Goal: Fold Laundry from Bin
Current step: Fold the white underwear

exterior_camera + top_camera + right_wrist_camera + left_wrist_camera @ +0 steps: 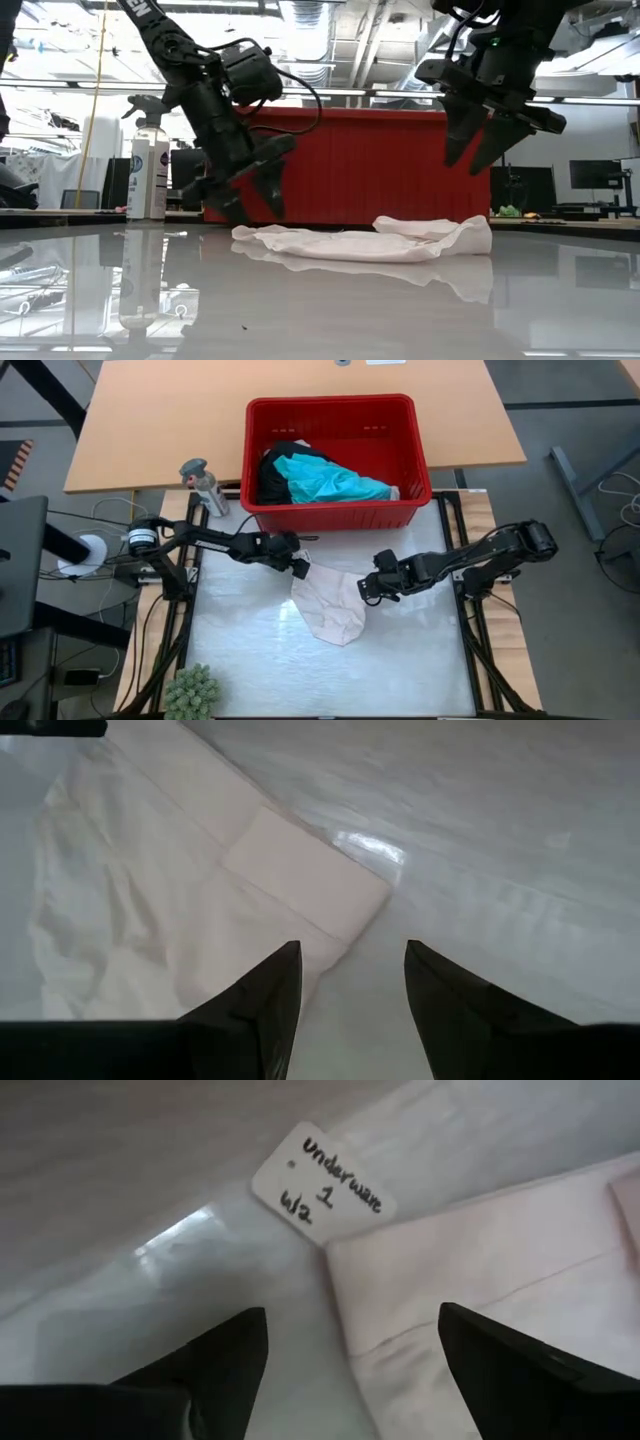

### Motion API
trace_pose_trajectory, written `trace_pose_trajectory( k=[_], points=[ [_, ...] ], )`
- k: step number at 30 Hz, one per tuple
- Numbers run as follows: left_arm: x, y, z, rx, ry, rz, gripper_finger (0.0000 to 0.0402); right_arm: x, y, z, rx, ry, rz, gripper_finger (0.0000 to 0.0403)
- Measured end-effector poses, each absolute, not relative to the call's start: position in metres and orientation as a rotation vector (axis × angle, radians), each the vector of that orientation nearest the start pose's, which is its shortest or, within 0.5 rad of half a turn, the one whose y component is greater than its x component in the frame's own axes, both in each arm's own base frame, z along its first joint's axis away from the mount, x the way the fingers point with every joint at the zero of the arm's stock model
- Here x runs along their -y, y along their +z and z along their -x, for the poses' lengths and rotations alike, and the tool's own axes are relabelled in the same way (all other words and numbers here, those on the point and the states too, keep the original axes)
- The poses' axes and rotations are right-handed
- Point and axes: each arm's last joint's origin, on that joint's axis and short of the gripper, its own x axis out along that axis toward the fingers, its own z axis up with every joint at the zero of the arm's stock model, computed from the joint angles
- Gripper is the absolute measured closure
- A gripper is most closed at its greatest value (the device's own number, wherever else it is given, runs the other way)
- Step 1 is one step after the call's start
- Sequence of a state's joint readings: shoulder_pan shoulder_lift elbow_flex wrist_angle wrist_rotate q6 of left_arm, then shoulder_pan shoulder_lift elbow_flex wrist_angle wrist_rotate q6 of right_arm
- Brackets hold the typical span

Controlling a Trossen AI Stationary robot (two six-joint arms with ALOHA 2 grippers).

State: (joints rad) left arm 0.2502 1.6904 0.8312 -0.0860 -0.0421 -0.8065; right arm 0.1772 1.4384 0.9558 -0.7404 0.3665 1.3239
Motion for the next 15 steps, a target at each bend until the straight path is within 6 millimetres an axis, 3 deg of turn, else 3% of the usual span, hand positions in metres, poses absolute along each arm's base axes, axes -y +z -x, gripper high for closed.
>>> trace_pose_trajectory(
  k=[4,15],
  points=[
    [-0.077,0.144,-0.309,-0.763,0.621,0.838,0.0127,-0.036,0.215,-0.258,-0.868,-0.89,-0.823,0.02],
    [-0.063,0.127,-0.318,-0.796,0.618,0.838,0.0157,-0.035,0.214,-0.257,-0.889,-0.888,-0.794,0.02]
  ],
)
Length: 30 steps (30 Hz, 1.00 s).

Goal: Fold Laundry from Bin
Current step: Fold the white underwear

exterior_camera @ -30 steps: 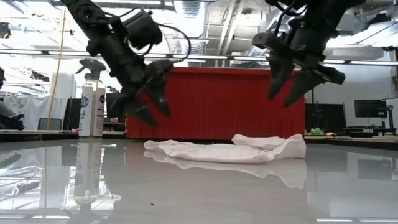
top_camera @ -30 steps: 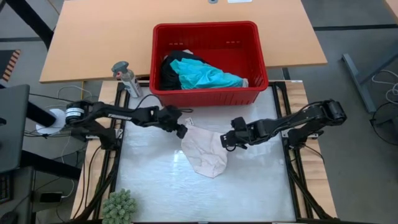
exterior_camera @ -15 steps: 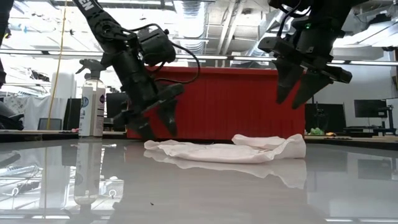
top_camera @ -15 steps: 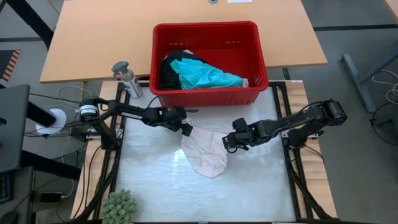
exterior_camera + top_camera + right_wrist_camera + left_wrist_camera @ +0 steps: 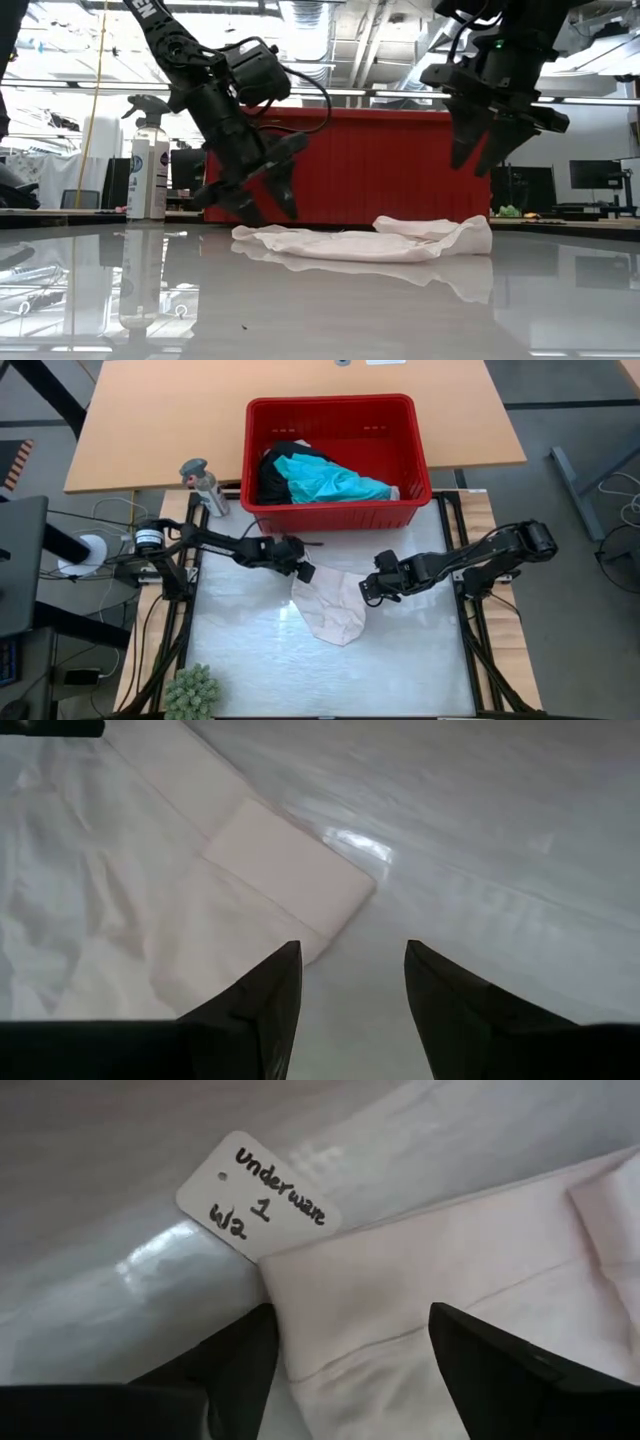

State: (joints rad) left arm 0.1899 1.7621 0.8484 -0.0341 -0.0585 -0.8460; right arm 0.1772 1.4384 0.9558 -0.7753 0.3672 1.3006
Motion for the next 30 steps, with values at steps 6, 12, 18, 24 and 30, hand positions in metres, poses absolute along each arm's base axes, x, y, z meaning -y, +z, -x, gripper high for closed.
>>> trace_pose_trajectory(
  k=[6,12,18,24,30],
  points=[
    [-0.063,0.126,-0.316,-0.803,0.658,0.85,0.024,-0.035,0.214,-0.256,-0.894,-0.89,-0.791,0.02],
    [-0.065,0.125,-0.315,-0.81,0.657,0.853,0.0368,-0.035,0.214,-0.256,-0.903,-0.885,-0.778,0.02],
    [-0.065,0.131,-0.319,-0.815,0.632,0.877,0.0396,-0.035,0.214,-0.256,-0.921,-0.862,-0.747,0.0213],
    [-0.065,0.145,-0.327,-0.889,0.616,0.872,0.0401,-0.035,0.214,-0.255,-0.929,-0.869,-0.741,0.0229],
    [-0.067,0.164,-0.335,-0.94,0.614,0.825,0.0401,-0.035,0.213,-0.251,-0.971,-0.888,-0.731,0.0233]
  ],
)
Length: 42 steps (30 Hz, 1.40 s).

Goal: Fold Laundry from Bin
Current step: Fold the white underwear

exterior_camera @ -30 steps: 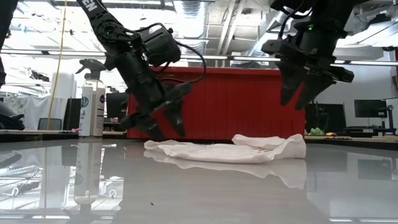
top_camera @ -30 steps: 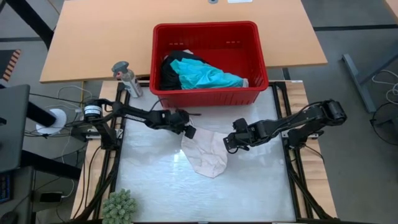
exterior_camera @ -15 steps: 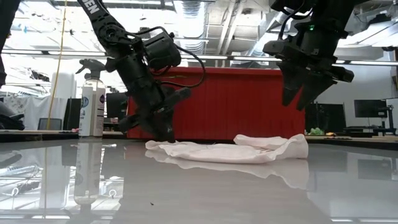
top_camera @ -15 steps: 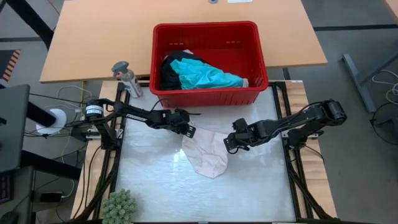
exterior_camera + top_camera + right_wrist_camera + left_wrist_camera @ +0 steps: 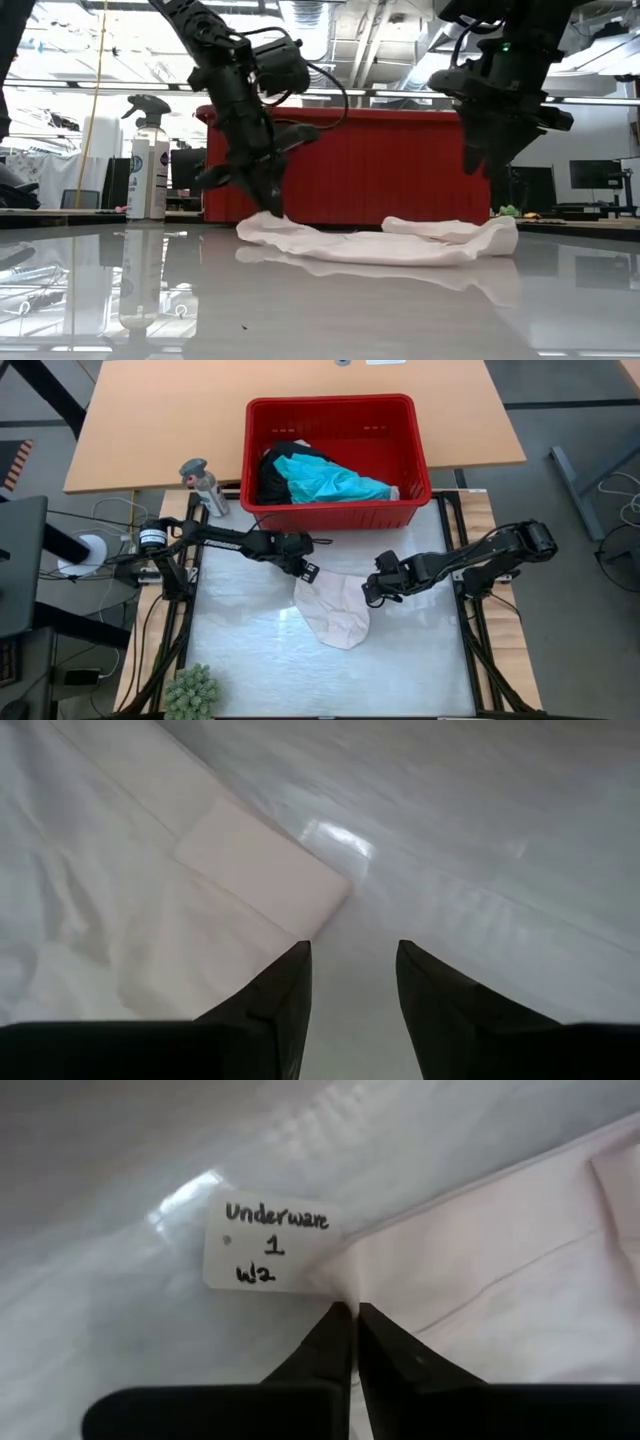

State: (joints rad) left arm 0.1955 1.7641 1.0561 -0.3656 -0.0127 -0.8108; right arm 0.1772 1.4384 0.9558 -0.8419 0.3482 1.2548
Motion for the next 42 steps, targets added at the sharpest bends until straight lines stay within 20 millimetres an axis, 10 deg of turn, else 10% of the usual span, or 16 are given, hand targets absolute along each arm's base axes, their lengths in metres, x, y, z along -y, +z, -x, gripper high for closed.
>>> trace_pose_trajectory(
  k=[7,16,42],
  points=[
    [-0.069,0.182,-0.345,-0.908,0.596,0.81,0.0401,-0.039,0.209,-0.251,-1.05,-0.835,-0.738,0.0253],
    [-0.069,0.186,-0.343,-0.97,0.598,0.761,0.0401,-0.044,0.187,-0.281,-1.001,-0.716,-0.673,0.0386],
    [-0.069,0.185,-0.334,-1.06,0.607,0.709,0.0401,-0.013,0.139,-0.337,-0.927,-0.466,-0.79,0.0385]
  ],
)
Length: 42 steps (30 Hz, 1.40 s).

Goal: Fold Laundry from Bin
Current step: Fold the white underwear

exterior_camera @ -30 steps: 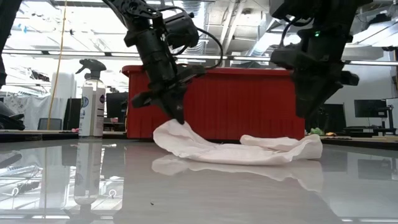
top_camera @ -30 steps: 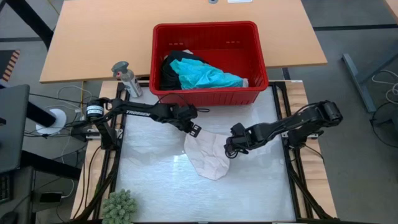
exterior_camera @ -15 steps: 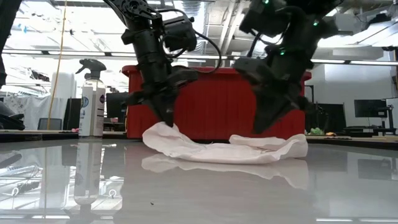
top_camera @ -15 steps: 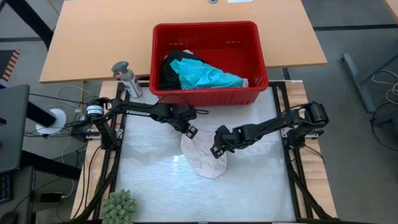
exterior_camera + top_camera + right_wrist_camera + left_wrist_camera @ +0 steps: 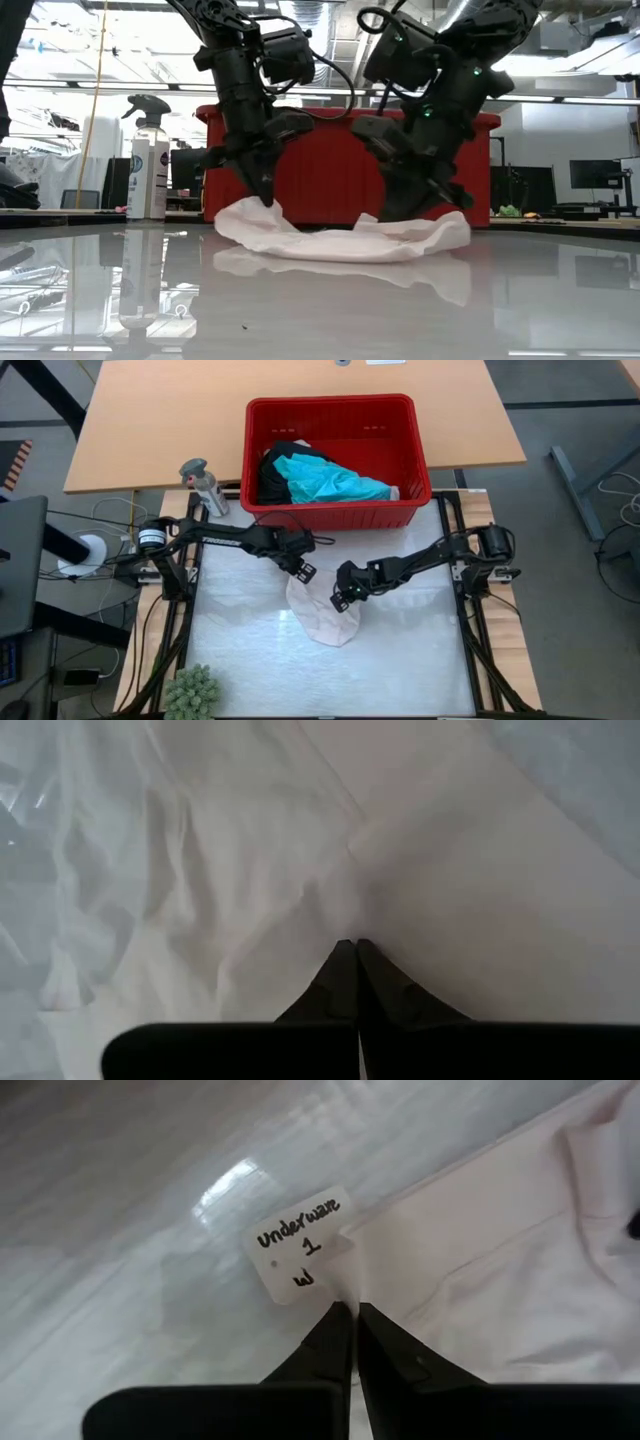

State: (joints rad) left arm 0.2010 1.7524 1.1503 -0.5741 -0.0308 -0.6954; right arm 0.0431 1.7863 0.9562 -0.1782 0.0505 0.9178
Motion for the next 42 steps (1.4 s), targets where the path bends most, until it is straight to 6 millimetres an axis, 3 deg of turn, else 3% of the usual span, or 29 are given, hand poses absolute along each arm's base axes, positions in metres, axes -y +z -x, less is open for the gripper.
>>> trace_pose_trajectory(
  k=[8,15,21,27,33,42],
  points=[
    [-0.077,0.202,-0.327,-0.986,0.625,0.745,0.0401,-0.002,0.143,-0.343,-0.86,-0.435,-0.795,0.0383],
    [-0.08,0.208,-0.326,-0.942,0.645,0.787,0.0401,-0.002,0.167,-0.34,-0.79,-0.389,-0.809,0.0372],
    [-0.08,0.212,-0.334,-0.847,0.626,0.885,0.0401,0.001,0.202,-0.319,-0.756,-0.442,-0.784,0.0383],
    [-0.072,0.218,-0.343,-0.758,0.576,0.983,0.0401,0.004,0.219,-0.284,-0.854,-0.624,-0.735,0.0374],
    [-0.063,0.222,-0.35,-0.685,0.558,1.069,0.0401,-0.005,0.217,-0.274,-0.928,-0.675,-0.67,0.0383],
    [-0.057,0.225,-0.355,-0.596,0.612,1.135,0.0401,-0.019,0.186,-0.288,-1.022,-0.666,-0.622,0.0377]
  ],
)
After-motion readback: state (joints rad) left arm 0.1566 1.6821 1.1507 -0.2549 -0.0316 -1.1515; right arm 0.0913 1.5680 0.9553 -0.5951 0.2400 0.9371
